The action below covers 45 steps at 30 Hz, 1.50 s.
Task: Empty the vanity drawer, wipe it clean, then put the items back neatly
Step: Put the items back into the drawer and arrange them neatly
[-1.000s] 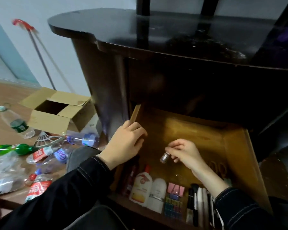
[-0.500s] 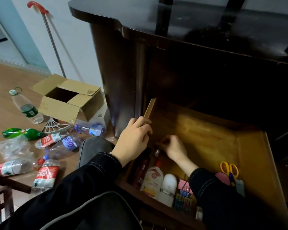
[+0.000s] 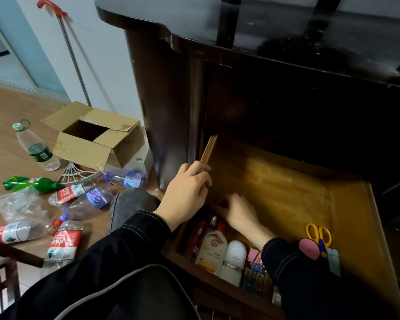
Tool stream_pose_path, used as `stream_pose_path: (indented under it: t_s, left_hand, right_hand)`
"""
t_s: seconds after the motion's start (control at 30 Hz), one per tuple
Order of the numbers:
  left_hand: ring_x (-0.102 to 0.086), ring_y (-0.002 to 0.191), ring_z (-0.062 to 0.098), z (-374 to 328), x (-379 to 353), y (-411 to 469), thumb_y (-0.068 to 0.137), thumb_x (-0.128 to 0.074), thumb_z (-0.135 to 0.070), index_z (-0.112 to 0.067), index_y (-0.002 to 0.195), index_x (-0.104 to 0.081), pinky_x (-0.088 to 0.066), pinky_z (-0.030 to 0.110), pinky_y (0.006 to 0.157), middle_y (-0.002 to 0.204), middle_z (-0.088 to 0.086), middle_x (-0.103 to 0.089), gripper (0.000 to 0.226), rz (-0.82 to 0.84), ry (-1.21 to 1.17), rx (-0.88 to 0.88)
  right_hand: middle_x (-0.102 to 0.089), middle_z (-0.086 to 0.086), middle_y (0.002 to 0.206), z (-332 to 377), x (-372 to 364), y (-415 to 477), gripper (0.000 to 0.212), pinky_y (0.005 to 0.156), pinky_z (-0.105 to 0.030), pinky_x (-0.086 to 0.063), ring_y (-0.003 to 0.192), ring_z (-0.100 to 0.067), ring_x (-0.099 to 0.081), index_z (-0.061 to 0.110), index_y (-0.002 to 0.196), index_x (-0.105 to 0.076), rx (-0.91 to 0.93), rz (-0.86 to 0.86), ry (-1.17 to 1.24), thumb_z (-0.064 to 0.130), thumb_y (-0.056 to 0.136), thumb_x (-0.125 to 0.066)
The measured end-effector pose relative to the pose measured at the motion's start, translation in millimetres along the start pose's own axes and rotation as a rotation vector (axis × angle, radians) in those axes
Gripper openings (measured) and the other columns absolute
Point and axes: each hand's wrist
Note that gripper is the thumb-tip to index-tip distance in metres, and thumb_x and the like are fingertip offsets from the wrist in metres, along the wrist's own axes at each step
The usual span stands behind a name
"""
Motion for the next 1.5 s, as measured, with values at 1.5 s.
stream_pose_path:
  t_s: [1.5]
  left_hand:
    - [-0.054,0.091,0.007,-88,14,-100,0.085,-0.066,-0.06,-0.021,0.096,-0.068,-0.049,0.033,0.079,0.097,-0.01,-0.06,0.04,0.395,-0.076,-0.449]
  right_hand:
    - [-0.054,0.023,0.09,-66,89,-265,0.057,0.067,-0.01,-0.036,0.091,0.004,-0.047,0.035,0.102,-0.074,0.143,-0.155,-0.111,0.079,0.079,-0.047]
Point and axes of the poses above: each hand's wrist, its own y-axis towards the middle knuckle, its own x-axis out of the back of the hand, z = x × y
